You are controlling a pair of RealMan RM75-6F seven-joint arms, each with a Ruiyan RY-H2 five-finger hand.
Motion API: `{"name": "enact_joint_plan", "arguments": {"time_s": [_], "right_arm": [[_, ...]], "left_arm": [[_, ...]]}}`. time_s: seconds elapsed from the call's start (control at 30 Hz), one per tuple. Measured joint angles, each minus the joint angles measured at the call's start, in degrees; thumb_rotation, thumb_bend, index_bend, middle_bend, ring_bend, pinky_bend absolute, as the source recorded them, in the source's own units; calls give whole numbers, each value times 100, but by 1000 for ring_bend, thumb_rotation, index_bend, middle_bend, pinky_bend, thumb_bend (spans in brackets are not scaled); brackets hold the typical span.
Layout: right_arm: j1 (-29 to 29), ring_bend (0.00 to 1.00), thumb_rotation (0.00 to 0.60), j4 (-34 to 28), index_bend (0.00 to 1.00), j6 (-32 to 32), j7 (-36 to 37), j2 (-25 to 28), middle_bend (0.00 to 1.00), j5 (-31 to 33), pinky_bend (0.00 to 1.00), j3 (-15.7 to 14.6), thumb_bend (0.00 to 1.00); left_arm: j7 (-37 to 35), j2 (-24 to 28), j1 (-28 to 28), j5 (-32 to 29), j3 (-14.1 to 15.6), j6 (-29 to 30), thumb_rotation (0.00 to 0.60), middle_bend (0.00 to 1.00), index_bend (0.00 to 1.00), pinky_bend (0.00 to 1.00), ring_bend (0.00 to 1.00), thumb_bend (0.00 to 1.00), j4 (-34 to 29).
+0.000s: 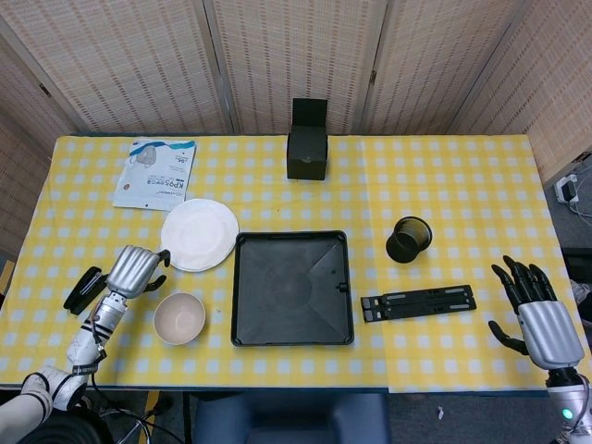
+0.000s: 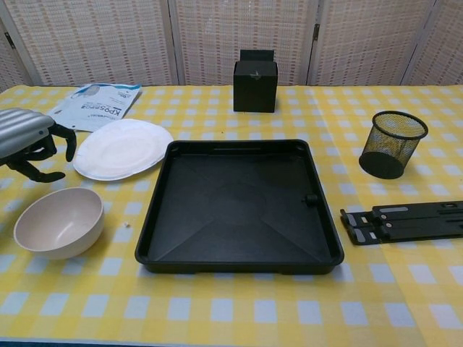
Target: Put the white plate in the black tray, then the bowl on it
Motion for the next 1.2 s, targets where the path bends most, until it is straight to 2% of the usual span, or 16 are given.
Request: {"name": "enact_joint_plan", "arguments": {"time_s": [0.2,0.57,1.0,1.2], "right_arm": [[-4,0,600,19,0,-10,39,19,0,35,0,9,311],[-71,0,600,34,0,58,189,103,0,111,0,30,311],[-122,0,600,37,0,153,322,165,0,83,0,39,311],[-116,0,600,51,0,129,352,172,0,97,0,49,311]], "left_arm": [[-513,-488,-214,132,144,-5,600,1000,575,1000,1000,312,839],[-1098,-1190,-469,138,278,-71,600,1000,553,1000,1000,312,1889],[-1164,-1522,-598,27,360,-234,600,1000,476,1000,1000,312,2323],[-1099,-1574,-618,-44,368,-262,600,1000,493,1000,1000,319,2395]]}}
